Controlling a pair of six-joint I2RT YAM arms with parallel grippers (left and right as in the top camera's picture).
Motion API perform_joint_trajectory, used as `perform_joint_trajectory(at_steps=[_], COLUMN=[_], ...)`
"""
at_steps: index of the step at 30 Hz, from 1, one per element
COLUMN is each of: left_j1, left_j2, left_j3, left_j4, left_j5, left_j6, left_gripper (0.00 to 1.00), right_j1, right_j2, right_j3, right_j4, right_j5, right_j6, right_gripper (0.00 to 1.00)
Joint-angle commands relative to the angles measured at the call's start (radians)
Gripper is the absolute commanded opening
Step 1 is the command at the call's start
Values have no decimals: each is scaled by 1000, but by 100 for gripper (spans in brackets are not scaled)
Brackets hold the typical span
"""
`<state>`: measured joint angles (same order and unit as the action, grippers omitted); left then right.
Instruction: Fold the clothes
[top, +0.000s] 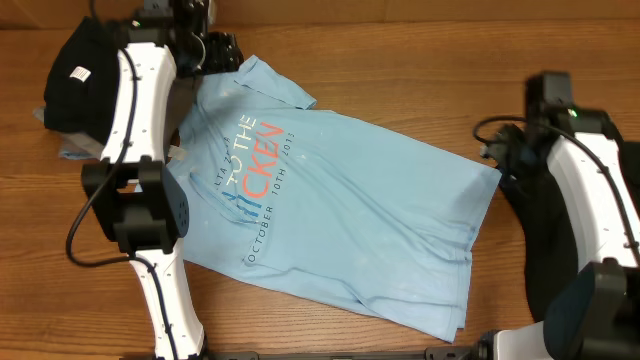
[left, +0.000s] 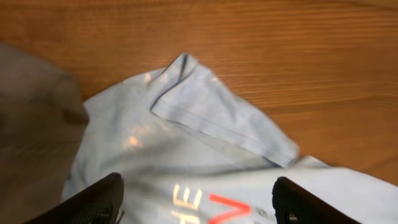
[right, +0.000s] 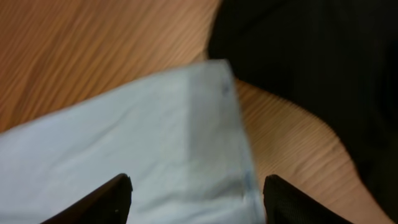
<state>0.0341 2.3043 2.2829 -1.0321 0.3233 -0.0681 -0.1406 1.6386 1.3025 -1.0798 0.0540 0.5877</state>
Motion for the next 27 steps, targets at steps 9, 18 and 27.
perform_joint_trajectory(at_steps=[9,18,27], left_j1=[-6,-9,-10], left_j2=[-276,-323,-323], left_j3=[116,116,116], left_j4=[-235,-350,-374], left_j5=[25,25,26], left_j6=[47,46,46], left_gripper=[79,76,76], right_j1=[-198,-187,-186], right_j2=[-3,107,206], right_j3=[-279,-369,-368], right_j4=[365,537,752], right_j5=[-181,-286,-438], right_j6=[-37,-38,-76], right_gripper=[36,34,16])
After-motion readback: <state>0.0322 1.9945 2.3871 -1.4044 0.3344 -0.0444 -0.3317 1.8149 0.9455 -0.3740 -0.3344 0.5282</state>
